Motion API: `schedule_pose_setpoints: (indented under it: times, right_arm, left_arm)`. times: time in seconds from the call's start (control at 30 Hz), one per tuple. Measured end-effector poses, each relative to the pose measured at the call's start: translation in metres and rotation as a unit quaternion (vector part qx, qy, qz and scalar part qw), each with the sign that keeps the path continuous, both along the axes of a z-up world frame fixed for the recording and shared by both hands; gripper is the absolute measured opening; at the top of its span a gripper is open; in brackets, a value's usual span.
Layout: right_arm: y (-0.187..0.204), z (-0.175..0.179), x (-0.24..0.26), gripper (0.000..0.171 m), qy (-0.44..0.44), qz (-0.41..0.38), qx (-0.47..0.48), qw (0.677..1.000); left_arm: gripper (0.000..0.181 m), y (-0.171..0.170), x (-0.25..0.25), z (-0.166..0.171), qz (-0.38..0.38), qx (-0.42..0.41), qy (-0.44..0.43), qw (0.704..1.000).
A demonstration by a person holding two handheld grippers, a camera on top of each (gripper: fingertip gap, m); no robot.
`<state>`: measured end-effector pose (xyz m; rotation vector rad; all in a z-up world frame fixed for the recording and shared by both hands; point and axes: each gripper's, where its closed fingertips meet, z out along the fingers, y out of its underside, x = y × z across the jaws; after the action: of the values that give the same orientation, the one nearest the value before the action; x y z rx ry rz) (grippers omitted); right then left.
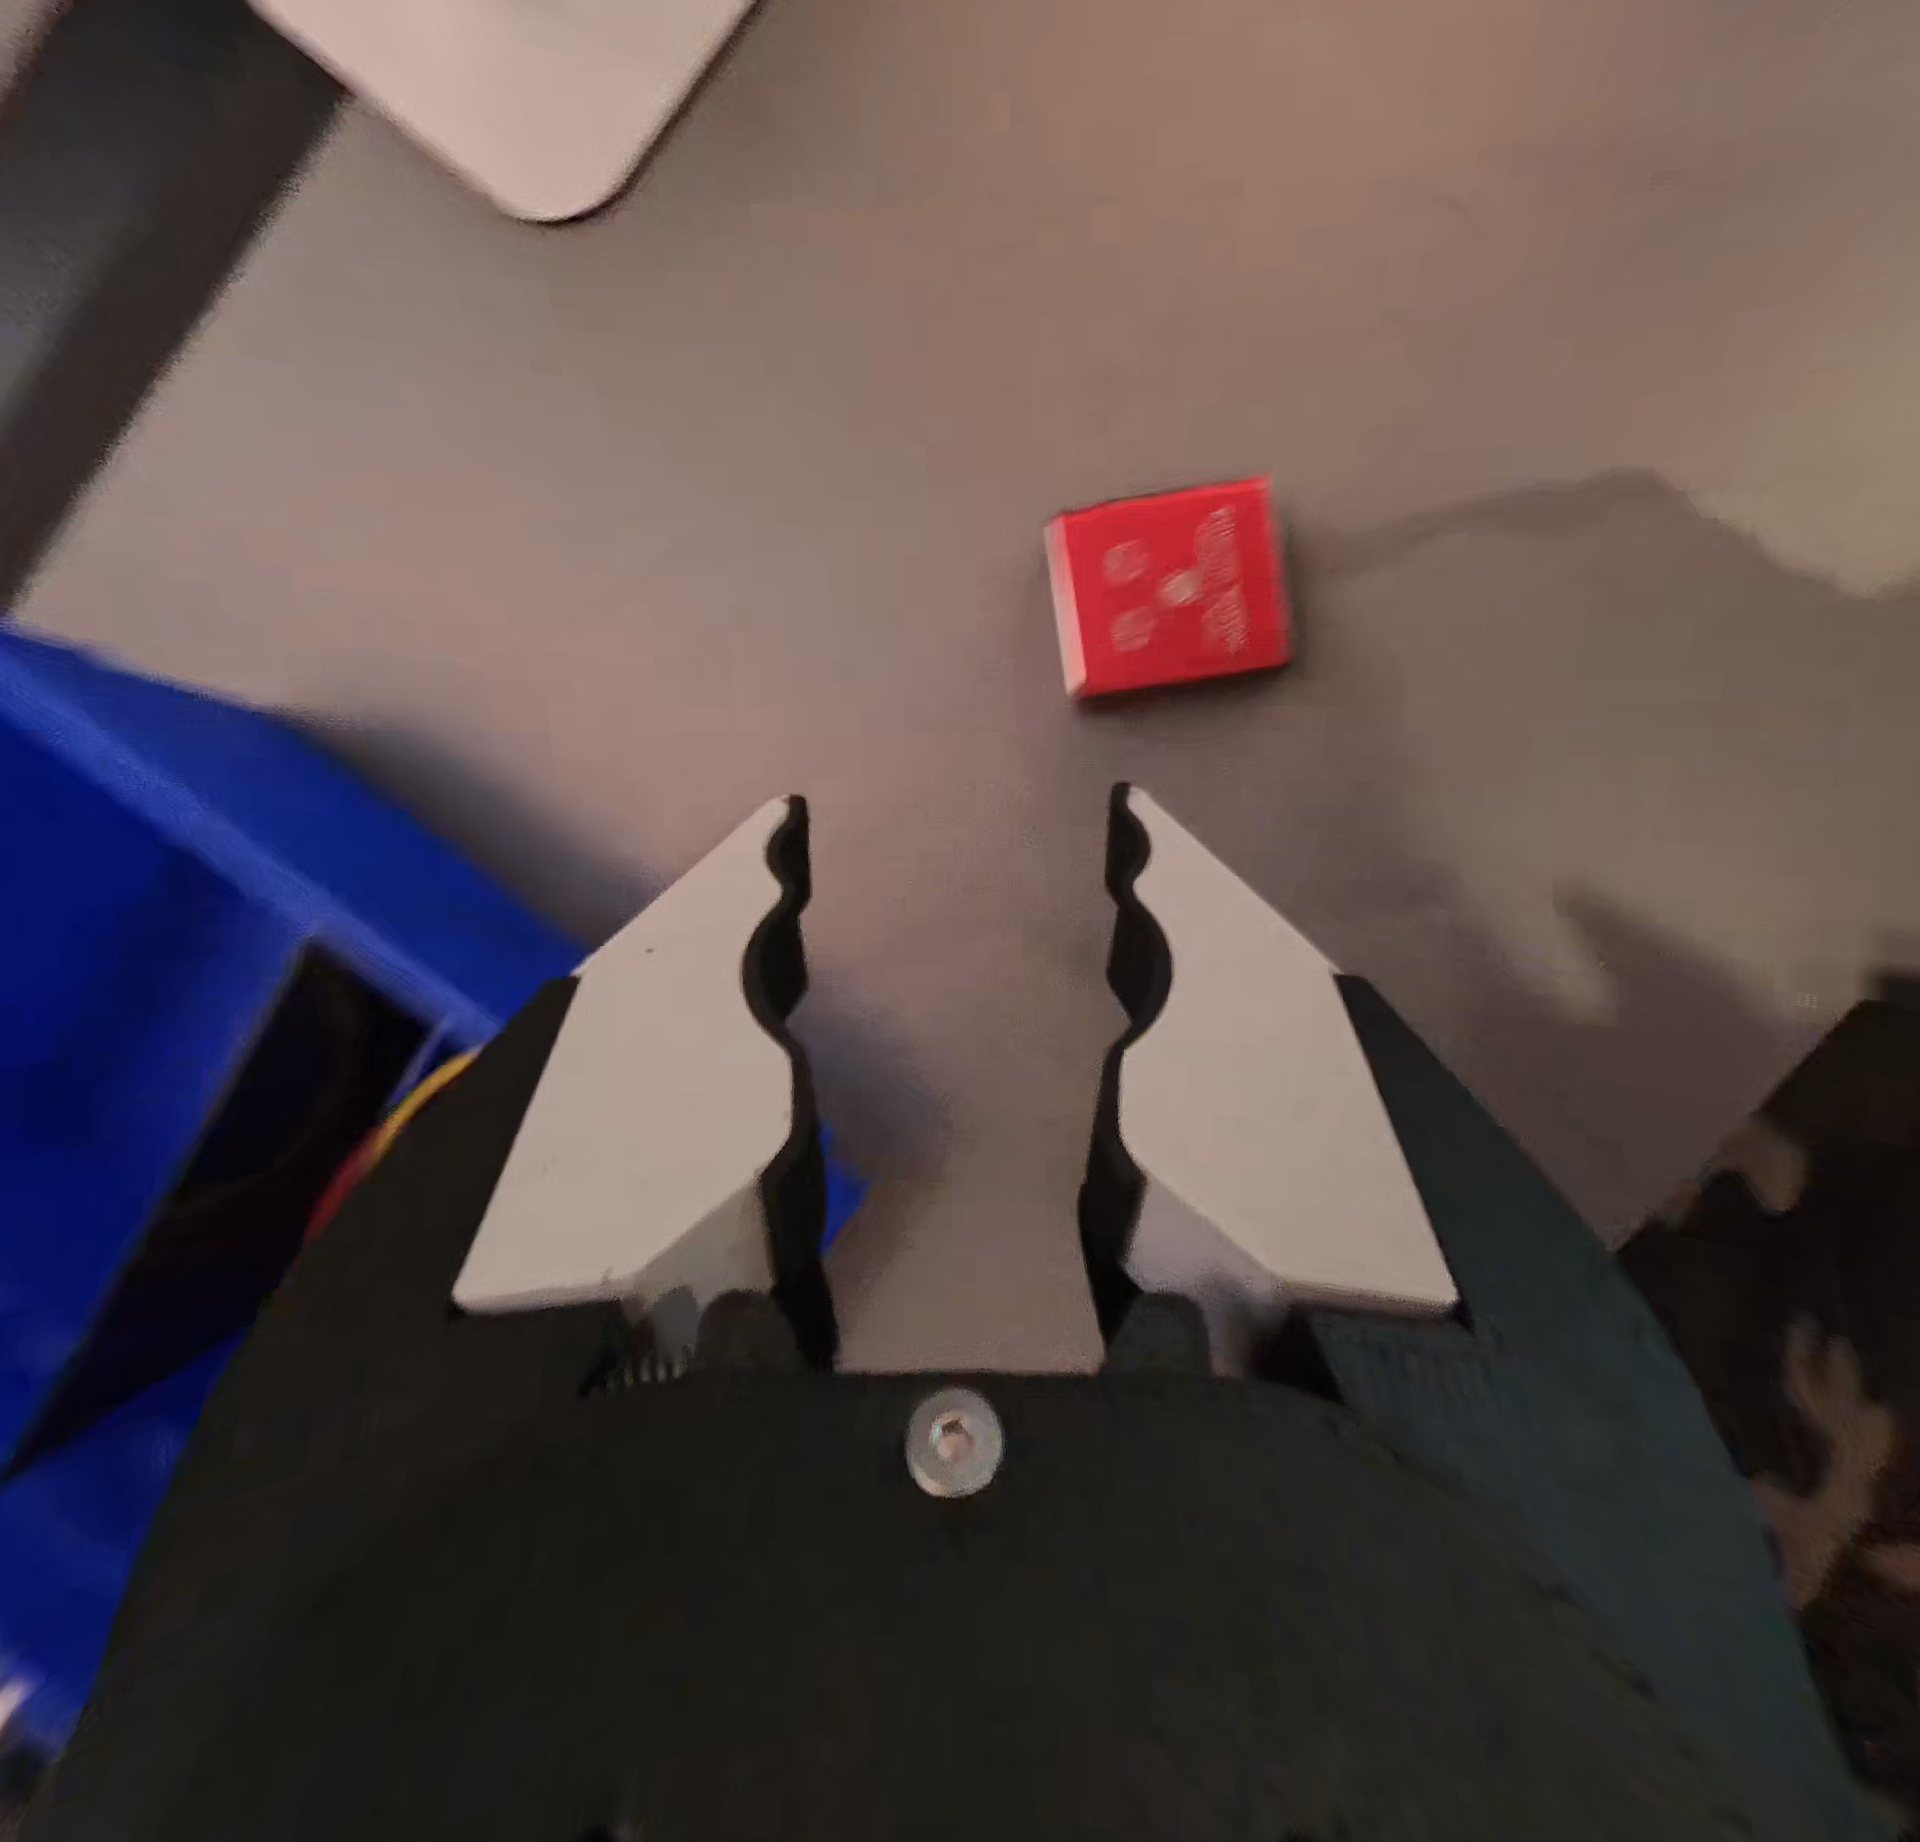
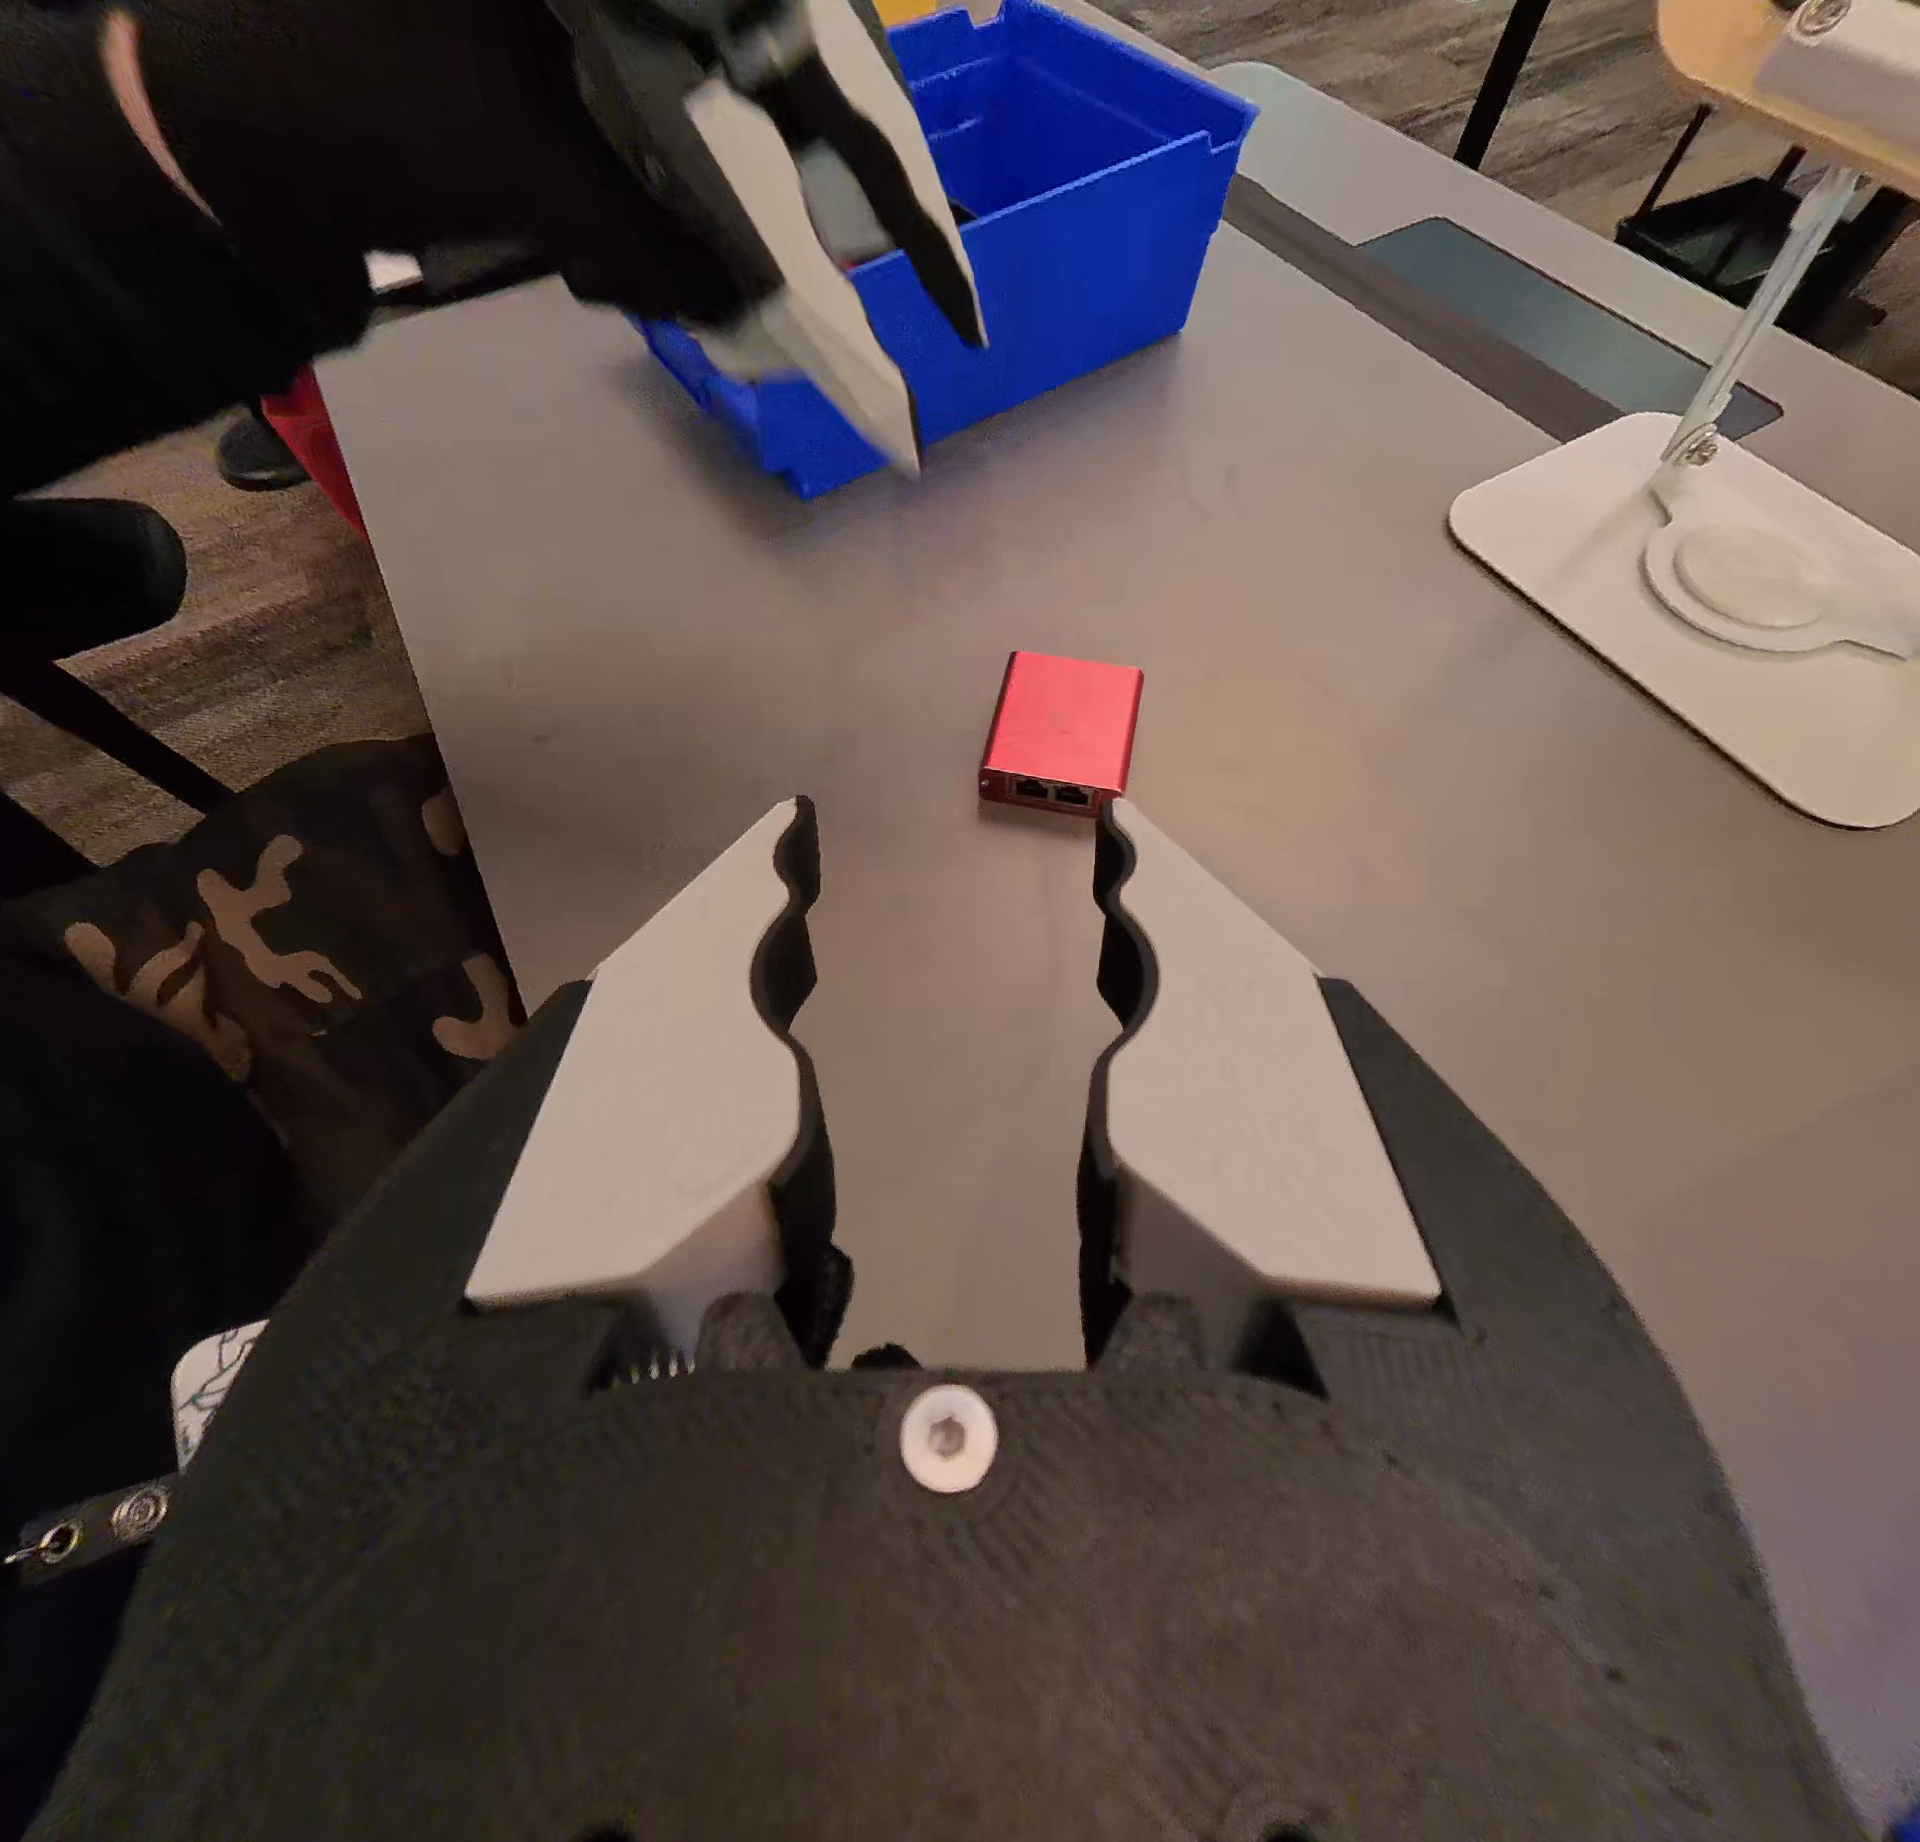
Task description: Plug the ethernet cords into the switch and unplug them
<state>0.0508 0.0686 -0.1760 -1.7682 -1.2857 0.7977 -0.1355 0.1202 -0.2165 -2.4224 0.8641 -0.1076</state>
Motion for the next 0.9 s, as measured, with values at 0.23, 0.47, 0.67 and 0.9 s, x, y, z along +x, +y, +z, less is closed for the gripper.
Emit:
schedule_pose_setpoints:
  times: [0.23, 0.47, 0.67, 0.9]
  right_arm:
    - [-0.005, -0.019, -0.01, 0.052, -0.01, 0.012, -0.016, 1.0]
    - [-0.005, -0.029, -0.009, 0.051, -0.007, 0.013, -0.034, 0.999]
    - [-0.003, -0.033, -0.008, 0.051, -0.005, 0.013, -0.044, 0.999]
    - [-0.003, -0.035, -0.008, 0.051, -0.001, 0.016, -0.052, 0.999]
  left_arm:
    - [0.049, -0.051, -0.125, 0.002, 0.039, -0.038, 0.039, 0.998]
    - [0.054, -0.071, -0.174, -0.058, 0.047, -0.066, 0.102, 0.991]
    - [0.028, -0.064, -0.173, -0.057, 0.037, -0.046, 0.092, 0.994]
    - [0.024, -0.053, -0.172, -0.019, 0.058, -0.001, 0.004, 0.998]
